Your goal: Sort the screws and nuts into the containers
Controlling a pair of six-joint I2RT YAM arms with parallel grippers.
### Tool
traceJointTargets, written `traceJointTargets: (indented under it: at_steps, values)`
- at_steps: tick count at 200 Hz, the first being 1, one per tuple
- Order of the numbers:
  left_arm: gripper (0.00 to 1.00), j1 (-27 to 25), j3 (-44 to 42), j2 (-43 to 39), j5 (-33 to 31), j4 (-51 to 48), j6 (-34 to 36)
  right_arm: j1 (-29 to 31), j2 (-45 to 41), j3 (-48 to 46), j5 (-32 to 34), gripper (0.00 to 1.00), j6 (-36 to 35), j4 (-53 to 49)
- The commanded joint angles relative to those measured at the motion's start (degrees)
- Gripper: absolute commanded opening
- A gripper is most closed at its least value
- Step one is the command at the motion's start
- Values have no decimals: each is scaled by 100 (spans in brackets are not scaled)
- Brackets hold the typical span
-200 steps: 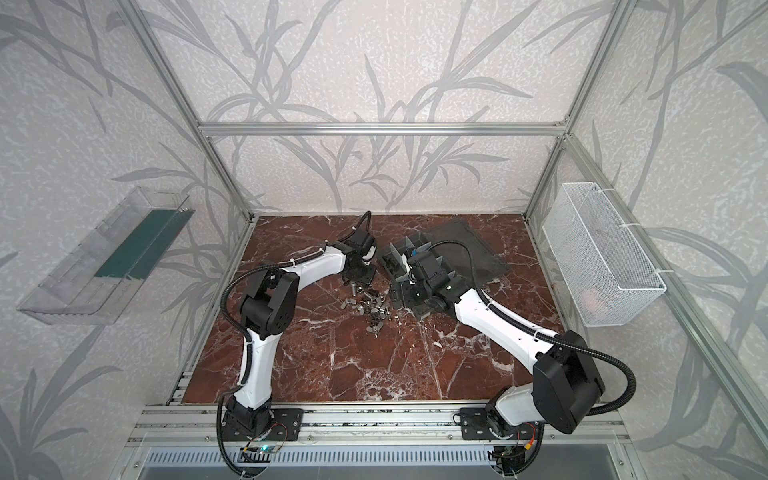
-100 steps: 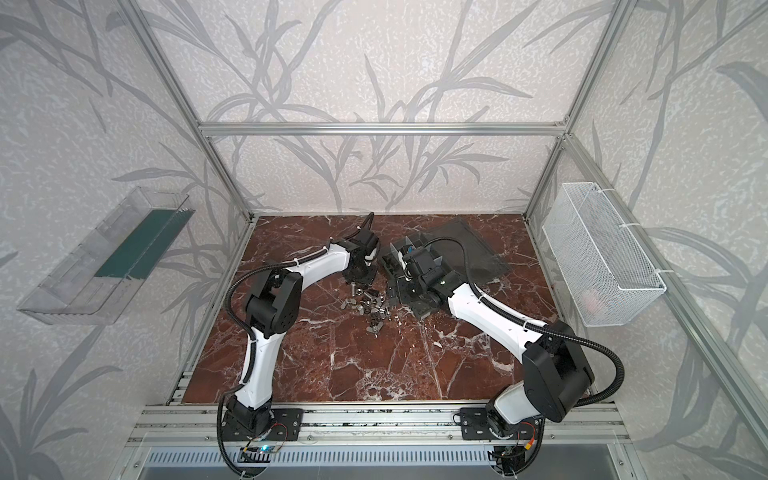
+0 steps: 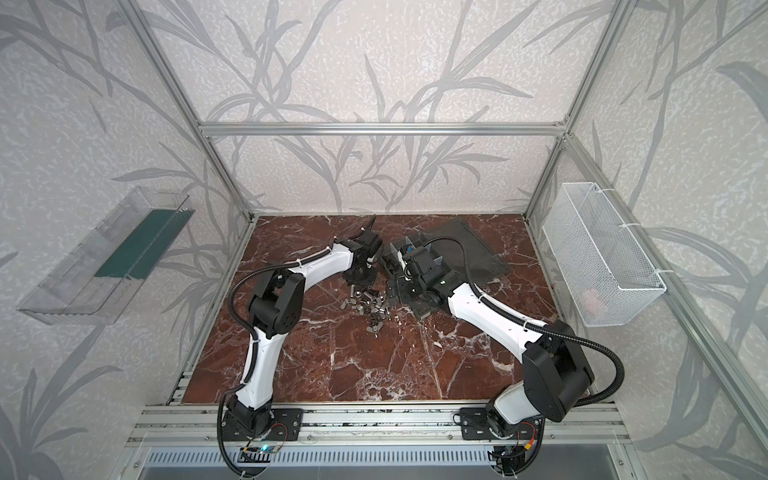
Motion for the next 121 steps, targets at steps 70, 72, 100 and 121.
traceJointTargets:
  at_steps: [70,72,100,121]
  values:
    - [28,-71,161,-37,183,-480,-141,-16,-25,197,31,99,-57,27]
    - [28,-76,165,-32,201,-477,-142,-17,-24,186,31,99,-58,34]
    - [28,-83,175,47,261,-497,-145,-15,-67,137,-4,99,-46,25]
    - [25,-81,144,58,223,-482,-141,-24,-153,94,38,99,-75,5]
